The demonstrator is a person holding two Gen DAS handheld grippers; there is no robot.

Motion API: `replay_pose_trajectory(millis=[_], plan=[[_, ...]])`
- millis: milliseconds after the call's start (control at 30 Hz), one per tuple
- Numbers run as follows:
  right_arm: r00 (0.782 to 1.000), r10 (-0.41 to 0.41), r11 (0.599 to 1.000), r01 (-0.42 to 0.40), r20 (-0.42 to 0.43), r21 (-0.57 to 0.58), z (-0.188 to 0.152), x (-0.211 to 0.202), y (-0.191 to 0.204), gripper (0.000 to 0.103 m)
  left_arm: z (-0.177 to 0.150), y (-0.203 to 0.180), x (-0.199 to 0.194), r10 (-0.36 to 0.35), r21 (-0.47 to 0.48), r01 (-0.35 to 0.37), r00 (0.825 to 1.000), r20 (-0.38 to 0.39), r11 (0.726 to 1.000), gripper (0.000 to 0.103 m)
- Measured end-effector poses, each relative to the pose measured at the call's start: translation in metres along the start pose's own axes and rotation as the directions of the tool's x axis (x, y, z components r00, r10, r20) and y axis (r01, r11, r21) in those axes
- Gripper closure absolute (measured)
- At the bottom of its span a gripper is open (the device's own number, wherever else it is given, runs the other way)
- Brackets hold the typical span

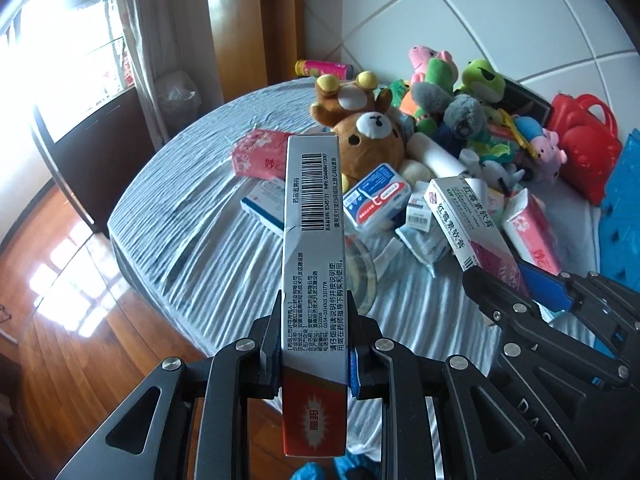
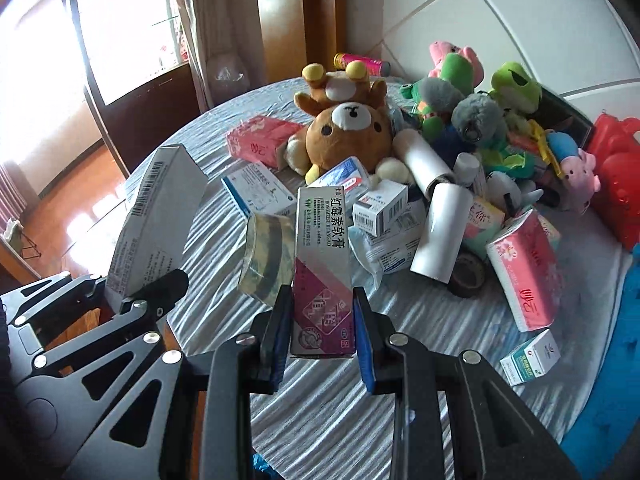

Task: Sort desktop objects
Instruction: 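Carry both held boxes up and over the blue bin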

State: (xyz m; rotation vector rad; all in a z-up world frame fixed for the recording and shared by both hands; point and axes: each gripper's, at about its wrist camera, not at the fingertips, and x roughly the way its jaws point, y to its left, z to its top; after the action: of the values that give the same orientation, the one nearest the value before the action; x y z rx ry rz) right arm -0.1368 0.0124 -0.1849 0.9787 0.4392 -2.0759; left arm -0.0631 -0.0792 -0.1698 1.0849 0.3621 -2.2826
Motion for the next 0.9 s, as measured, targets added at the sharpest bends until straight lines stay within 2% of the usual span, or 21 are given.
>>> replay_pose_trajectory(millis=[233,333,467,567,667,800,900], plan=[[0.989,-0.103,0.994,0.098,0.110,0.051,0.016,-0.066,-0.001,0.075,0.018,-0.005,-0.051,-0.081,0.055,0.076,0.992,0.093,0.996,0.080],[0.975,-0.158,0.986,0.146,0.157,0.080,0.017,-0.102,-0.005,0.075,0.025,-0.020,-0.076,-0.133,0.096,0.121,0.982,0.132,0.988,0.080],[0.946,-0.241,0.968,0.219,0.216,0.124,0.014,-0.152,-0.018,0.075,0.033,-0.053,-0.108,-0.213,0.153,0.186,0.960,0.180,0.970,0.080],[0.914,-0.309,0.948,0.272,0.265,0.167,0.010,-0.196,-0.035,0.075,0.037,-0.085,-0.136,-0.275,0.208,0.230,0.934,0.226,0.951,0.080],[0.875,-0.375,0.923,0.323,0.306,0.208,0.005,-0.238,-0.056,0.075,0.039,-0.124,-0.164,-0.348,0.265,0.280,0.901,0.260,0.923,0.080],[0.811,-0.484,0.869,0.404,0.328,0.284,-0.014,-0.292,-0.097,0.075,0.035,-0.187,-0.202,-0.452,0.356,0.344,0.844,0.288,0.869,0.080],[0.763,-0.568,0.812,0.459,0.307,0.361,-0.037,-0.325,-0.137,0.075,0.024,-0.238,-0.227,-0.528,0.433,0.385,0.801,0.283,0.815,0.080]])
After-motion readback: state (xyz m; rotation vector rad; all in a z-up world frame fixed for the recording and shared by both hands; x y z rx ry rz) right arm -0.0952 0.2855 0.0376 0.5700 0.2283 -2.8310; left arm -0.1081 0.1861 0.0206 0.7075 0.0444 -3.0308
